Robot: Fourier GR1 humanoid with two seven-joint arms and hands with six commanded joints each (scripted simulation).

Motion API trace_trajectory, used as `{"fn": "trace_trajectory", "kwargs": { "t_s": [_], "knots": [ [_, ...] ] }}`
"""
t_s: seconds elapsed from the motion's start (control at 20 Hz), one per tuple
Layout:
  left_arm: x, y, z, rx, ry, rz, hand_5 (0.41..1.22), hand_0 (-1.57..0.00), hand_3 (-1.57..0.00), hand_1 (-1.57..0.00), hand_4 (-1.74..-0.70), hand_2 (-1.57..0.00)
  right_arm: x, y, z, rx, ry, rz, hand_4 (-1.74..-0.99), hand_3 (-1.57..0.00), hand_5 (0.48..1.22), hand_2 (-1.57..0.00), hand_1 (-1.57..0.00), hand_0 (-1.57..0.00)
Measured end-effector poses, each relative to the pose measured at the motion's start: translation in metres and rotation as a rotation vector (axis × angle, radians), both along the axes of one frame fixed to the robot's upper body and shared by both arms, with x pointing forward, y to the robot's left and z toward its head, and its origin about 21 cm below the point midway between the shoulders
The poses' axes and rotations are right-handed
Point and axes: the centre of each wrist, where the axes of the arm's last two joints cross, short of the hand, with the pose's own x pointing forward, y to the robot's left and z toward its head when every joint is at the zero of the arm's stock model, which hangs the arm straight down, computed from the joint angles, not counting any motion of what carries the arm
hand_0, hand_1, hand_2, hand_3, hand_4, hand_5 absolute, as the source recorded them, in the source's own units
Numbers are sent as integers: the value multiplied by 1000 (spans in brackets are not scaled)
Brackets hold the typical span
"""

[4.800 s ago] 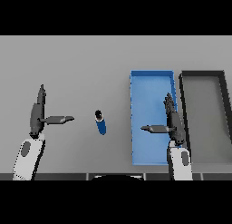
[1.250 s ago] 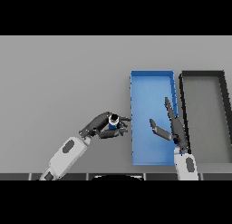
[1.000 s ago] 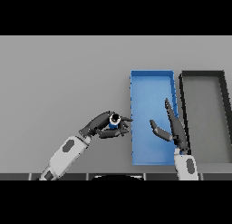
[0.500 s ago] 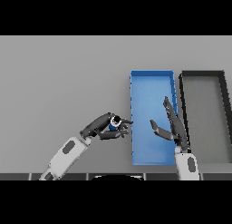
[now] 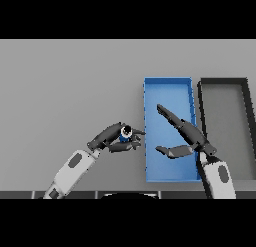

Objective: Pick up the blue pipe and place it into the blue bin.

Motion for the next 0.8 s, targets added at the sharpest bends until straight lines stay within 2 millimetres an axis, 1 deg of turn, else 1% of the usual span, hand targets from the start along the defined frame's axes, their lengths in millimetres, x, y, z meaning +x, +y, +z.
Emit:
{"fn": "trace_trajectory", "kwargs": {
  "t_s": [0.05, 0.1, 0.15, 0.2, 0.25, 0.35, 0.4, 0.45, 0.5, 0.55, 0.6, 0.65, 0.7, 0.75, 0.8],
  "knots": [
    [0, -2, 2, 4, 3, 2, 1221, -1571, -1438, -1571, -1732, -1571, 0, 5, 4, -10, 2, 44, -1301, 1, 520, 1, 1, 1],
    [-1, -6, -2, 18, 7, -2, 1221, -1571, -1437, -1571, -1732, -1571, 2, 12, 16, -27, -11, 78, -1297, 1, 522, 1, 1, 1],
    [-2, -3, -2, 18, -6, 5, 1221, -1571, -1436, -1571, -1732, -1571, 1, 17, 18, -44, -15, 109, -1295, 1, 522, 1, 1, 1],
    [-3, -2, -2, 19, -12, -4, 1221, -1571, -1435, -1571, -1732, -1571, 4, 22, 26, -52, -30, 132, -1297, 1, 526, 1, 1, 1],
    [-3, -3, -2, 22, -12, -6, 1221, -1571, -1436, -1571, -1732, -1571, 5, 29, 30, -70, -33, 172, -1300, 1, 529, 1, 1, 1],
    [-3, -5, -1, 11, -5, -12, 1221, -1571, -1437, -1571, -1732, -1571, 14, 41, 41, -102, -58, 221, -1304, 1, 532, 1, 1, 1],
    [-2, -2, -3, 15, 3, -8, 1221, -1571, -1437, -1571, -1732, -1571, 17, 44, 46, -111, -75, 244, -1294, 1, 532, 1, 1, 1],
    [1, -1, 1, 10, -4, -1, 1221, -1571, -1441, -1571, -1731, -1571, 18, 52, 45, -122, -69, 274, -1282, 1, 530, 1, 1, 1],
    [1, -4, 2, 5, -3, -10, 1221, -1571, -1452, -1571, -1729, -1571, 22, 55, 46, -142, -67, 297, -1270, 1, 530, 1, 1, 1],
    [2, 0, -3, 12, -3, -17, 1221, -1571, -1469, -1571, -1730, -1571, 22, 60, 48, -146, -77, 324, -1260, 1, 531, 1, 1, 1],
    [3, -1, -4, 2, -3, -23, 1221, -1571, -1484, -1571, -1731, -1571, 26, 69, 50, -146, -78, 346, -1251, 1, 535, 1, 1, 1],
    [3, -3, -3, -16, -3, -31, 1221, -1571, -1494, -1571, -1732, -1571, 31, 76, 48, -155, -70, 357, -1241, 1, 532, 1, 1, 1],
    [4, -2, -6, -12, 7, -32, 1221, -1571, -1504, -1571, -1730, -1571, 34, 83, 51, -163, -66, 364, -1233, 1, 528, 1, 1, 1],
    [6, 0, -8, -8, 17, -34, 1221, -1571, -1511, -1571, -1730, -1571, 36, 87, 49, -170, -57, 371, -1226, 1, 520, 1, 1, 1],
    [7, 0, -6, -10, 15, -39, 1221, -1571, -1517, -1571, -1731, -1571, 38, 93, 51, -177, -53, 373, -1225, 1, 515, 1, 1, 1]
  ]
}}
